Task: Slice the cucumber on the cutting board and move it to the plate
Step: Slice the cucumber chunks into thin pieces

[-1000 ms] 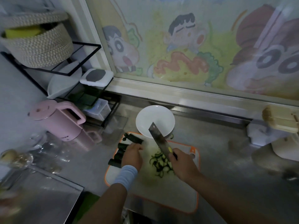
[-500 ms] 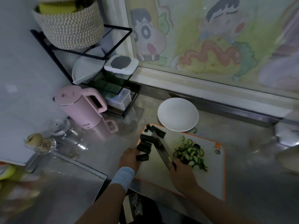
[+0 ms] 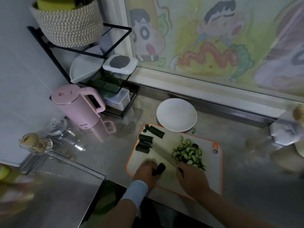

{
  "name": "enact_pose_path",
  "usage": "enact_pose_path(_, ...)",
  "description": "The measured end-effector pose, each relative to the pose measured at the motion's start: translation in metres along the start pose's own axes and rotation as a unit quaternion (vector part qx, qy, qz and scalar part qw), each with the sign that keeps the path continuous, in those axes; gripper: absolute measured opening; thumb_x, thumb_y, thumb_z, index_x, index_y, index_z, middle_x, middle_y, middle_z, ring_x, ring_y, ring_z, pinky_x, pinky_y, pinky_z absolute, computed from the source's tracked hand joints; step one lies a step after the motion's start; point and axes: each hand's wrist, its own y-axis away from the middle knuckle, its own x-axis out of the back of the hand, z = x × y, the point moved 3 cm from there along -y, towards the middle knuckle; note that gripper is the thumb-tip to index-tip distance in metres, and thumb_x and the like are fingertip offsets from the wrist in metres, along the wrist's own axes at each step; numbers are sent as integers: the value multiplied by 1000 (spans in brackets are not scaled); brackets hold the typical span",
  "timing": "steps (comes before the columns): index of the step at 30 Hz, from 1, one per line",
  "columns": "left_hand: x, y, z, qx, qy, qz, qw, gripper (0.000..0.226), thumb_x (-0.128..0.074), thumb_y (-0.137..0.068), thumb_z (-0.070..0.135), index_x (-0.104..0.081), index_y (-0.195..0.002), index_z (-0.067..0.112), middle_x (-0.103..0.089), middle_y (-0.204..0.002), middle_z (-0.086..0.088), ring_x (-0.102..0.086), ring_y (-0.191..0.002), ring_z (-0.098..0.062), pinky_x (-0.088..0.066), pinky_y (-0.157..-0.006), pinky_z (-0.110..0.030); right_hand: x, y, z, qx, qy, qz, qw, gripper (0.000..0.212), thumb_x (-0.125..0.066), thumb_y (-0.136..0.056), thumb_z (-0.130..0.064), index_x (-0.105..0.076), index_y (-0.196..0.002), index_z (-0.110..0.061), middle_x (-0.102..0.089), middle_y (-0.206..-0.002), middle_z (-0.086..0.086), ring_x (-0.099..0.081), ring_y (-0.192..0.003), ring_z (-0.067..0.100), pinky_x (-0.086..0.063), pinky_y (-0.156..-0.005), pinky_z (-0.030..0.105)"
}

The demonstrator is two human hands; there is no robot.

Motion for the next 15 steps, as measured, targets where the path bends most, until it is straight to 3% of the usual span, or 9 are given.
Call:
enact_pose_path(4,-11,5,15,-9,28,25,999,24,-62,-79,36,-59,-94,18,-53,-101,-3,-54,-91,-22,-46,-75,-31,2,18,17,-40,8,6,999,14,-55,-86,-30,-65,-92,-24,-63,-71,-2,-60,-62,19,-35,-50,25)
enact_pose_path(7,-19,10,24,-35,54,71,995,25,-60,-85,29,-61,-107,18,-51,-107,-3,-49,-101,-19,-43,-81,-29,-6,28,27,-45,6,-15,999,18,-50,-87,-34,-64,-92,-23,-62,-69,0,-61,-62,22,-33,-50,26)
enact_pose_path(11,-24,14,28,-41,51,93,993,32,-60,-82,13,-64,-113,13,-55,-112,-7,-50,-107,-23,-42,-85,-29,-10,34,28,-32,-16,-49,998,24,-45,-93,-36,-62,-105,-25,-65,-81,0,-62,-75,21,-41,-58,30)
enact_pose_path(15,-26,16,29,-79,39,129,988,23,-61,-83,11,-68,-105,10,-58,-103,-9,-53,-99,-28,-41,-79,-26,-10,36,31,-30,-34,-57,997,30,-44,-94,-35,-61,-117,-25,-67,-90,1,-63,-82,21,-45,-64,32)
